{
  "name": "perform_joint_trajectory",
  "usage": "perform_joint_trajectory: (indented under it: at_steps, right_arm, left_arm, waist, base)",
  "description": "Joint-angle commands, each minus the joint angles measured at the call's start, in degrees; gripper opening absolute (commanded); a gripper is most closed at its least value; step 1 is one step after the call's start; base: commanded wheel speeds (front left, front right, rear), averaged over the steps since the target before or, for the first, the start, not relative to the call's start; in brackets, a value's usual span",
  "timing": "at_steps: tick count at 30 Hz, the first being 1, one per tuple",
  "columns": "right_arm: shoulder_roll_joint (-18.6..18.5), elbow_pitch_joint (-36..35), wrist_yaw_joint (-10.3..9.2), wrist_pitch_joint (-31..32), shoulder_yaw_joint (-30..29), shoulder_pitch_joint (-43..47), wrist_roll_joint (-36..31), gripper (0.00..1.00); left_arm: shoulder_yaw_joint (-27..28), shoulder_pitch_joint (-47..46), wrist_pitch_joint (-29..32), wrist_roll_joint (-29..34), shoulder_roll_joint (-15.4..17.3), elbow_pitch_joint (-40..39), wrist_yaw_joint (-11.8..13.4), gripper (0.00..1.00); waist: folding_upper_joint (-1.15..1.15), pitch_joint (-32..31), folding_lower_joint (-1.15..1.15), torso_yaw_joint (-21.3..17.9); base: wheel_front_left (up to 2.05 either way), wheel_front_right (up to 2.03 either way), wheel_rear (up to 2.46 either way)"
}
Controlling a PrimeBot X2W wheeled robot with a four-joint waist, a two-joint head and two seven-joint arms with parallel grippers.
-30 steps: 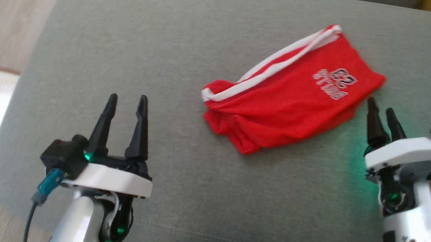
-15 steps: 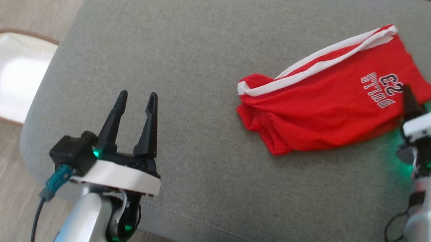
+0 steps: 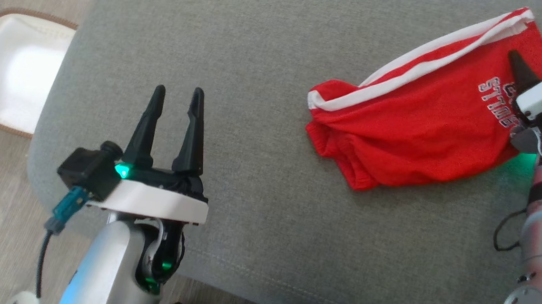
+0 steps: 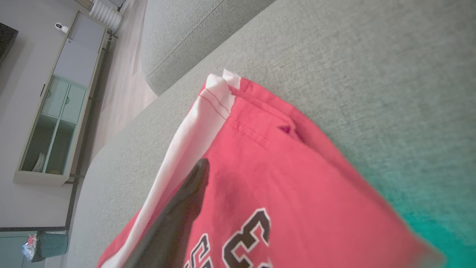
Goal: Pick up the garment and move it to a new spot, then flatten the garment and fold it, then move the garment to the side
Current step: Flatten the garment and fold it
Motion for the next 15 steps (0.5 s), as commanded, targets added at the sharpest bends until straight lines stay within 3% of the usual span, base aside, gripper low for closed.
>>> perform_joint_trajectory:
  at_steps: [1, 15]
  right_arm:
    - [1.6, 0.1, -0.05, 0.3, 1.0, -0.3, 0.0, 0.00]
    - [2.1, -1.1, -0.05, -9.5, 1.8, 5.7, 10.7, 0.00]
  left_arm:
    - [2.0, -1.8, -0.3, -0.9, 0.5, -2.4, 0.2, 1.00]
    - [4.5, -0.3, -0.3, 3.2, 0.5, -1.1, -1.5, 1.00]
  waist:
    - [0.00, -0.2, -0.01, -0.3]
    - [0.00, -6.0, -0.01, -8.4]
  base:
    - [0.00, 0.00, 0.00]
    - [0.00, 0.00, 0.00]
